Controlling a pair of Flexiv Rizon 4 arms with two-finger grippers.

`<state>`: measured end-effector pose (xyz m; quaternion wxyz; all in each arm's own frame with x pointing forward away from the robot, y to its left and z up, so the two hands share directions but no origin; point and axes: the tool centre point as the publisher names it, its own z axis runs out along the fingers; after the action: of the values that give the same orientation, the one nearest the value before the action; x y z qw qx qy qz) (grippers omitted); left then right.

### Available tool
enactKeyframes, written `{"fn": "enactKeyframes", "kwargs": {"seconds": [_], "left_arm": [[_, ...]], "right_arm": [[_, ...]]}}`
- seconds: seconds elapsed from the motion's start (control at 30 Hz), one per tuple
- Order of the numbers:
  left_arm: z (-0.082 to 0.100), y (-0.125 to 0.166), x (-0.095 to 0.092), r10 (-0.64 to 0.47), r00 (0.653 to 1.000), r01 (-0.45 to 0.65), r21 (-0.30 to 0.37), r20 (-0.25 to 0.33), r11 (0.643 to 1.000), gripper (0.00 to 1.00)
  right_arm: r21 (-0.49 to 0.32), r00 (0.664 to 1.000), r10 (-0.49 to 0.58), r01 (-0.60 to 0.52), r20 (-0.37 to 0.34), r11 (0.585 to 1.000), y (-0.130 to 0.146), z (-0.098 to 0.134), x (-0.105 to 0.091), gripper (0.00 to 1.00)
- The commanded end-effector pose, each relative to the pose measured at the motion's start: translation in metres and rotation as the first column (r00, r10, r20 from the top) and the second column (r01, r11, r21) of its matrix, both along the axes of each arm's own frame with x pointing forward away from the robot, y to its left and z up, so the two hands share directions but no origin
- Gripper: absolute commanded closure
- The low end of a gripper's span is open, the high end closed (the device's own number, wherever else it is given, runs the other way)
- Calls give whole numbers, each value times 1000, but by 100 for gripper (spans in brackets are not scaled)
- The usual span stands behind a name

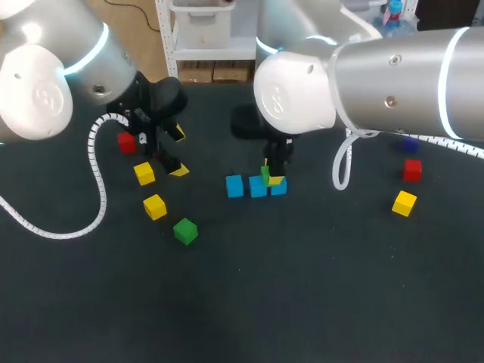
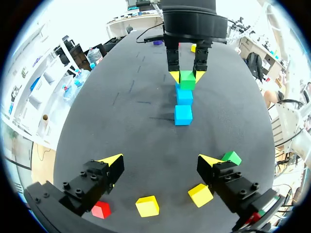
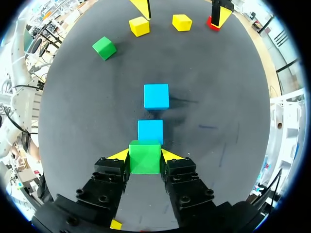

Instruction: Place the blue cubes, place green cubes on the blue cubes, place the yellow cubes on the green cubes, then place the red cubes on the yellow cubes, and place purple cube on the red cubes.

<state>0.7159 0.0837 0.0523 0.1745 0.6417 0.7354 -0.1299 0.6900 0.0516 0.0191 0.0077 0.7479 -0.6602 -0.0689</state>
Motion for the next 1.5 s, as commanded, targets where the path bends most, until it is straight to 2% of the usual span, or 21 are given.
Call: {"fn": "enactKeyframes", "kwargs": {"seconds": [0.03, 1.5], "left_arm": [[-1, 1, 0, -4, 1000, 4, -4, 2, 1000, 0], [-1, 1, 0, -4, 1000, 4, -4, 2, 1000, 0]], "right_arm": [[2, 1000, -1, 1, 1, 1000, 0, 0, 1, 100], [-2, 1000, 4, -4, -18, 1000, 4, -5, 5, 100]]}}
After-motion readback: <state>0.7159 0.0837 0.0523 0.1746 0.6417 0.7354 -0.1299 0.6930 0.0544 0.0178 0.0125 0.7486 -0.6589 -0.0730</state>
